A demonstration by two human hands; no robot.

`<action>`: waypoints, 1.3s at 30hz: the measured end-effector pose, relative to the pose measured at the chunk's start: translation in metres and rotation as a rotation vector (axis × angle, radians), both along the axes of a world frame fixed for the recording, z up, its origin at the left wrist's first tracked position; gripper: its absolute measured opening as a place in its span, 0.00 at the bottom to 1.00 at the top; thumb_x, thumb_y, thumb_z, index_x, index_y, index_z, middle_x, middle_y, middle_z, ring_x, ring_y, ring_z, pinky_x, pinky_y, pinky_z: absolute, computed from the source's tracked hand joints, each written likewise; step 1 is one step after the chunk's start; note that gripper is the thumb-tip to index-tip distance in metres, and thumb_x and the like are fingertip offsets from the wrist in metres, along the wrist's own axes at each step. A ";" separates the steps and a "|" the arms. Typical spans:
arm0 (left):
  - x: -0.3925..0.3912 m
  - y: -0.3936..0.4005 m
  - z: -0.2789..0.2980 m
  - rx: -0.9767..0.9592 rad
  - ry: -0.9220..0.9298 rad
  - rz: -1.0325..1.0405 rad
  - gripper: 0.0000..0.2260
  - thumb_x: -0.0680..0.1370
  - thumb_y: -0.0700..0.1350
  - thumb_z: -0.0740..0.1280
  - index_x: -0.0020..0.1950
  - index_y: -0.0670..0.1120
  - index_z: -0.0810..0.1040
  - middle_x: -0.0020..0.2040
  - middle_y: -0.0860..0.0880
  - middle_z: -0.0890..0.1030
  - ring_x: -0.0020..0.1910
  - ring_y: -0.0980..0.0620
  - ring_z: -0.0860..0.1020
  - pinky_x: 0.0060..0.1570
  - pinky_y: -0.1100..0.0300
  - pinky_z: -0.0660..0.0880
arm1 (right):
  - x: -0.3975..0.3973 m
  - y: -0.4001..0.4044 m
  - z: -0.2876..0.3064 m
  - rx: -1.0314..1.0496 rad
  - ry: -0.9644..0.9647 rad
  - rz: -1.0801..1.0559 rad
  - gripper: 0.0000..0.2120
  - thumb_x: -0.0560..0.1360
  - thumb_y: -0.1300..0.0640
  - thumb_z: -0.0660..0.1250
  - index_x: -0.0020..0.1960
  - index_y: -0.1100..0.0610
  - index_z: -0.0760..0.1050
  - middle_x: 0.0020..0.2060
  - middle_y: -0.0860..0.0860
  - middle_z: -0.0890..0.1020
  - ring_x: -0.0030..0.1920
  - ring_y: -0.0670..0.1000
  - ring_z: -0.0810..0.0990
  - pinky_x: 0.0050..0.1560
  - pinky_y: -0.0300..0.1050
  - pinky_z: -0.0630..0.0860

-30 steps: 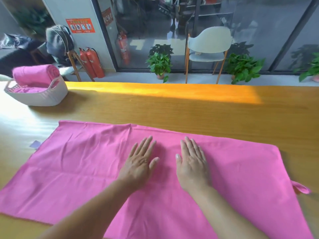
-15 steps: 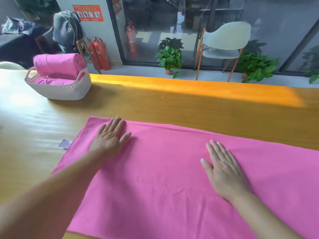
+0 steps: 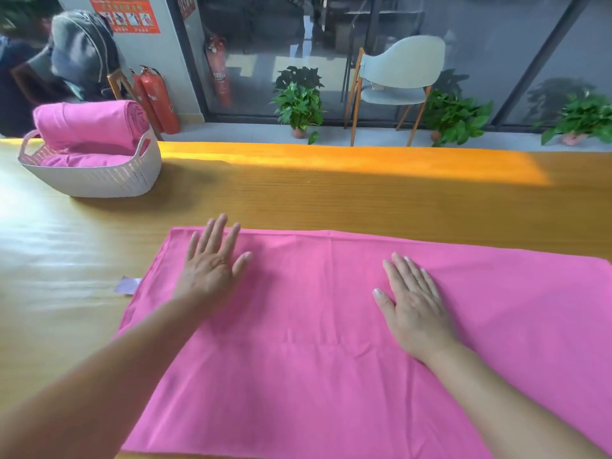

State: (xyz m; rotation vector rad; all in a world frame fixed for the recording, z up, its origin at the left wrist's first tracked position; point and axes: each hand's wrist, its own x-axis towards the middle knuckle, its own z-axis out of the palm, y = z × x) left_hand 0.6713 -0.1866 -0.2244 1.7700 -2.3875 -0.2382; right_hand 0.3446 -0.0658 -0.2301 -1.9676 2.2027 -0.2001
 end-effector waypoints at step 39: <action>-0.141 0.207 0.039 0.194 0.080 -0.352 0.18 0.77 0.62 0.52 0.53 0.55 0.76 0.48 0.58 0.78 0.47 0.57 0.76 0.47 0.58 0.74 | -0.099 0.137 0.063 0.186 -0.160 0.280 0.05 0.76 0.52 0.62 0.44 0.50 0.76 0.40 0.42 0.75 0.44 0.49 0.76 0.46 0.45 0.71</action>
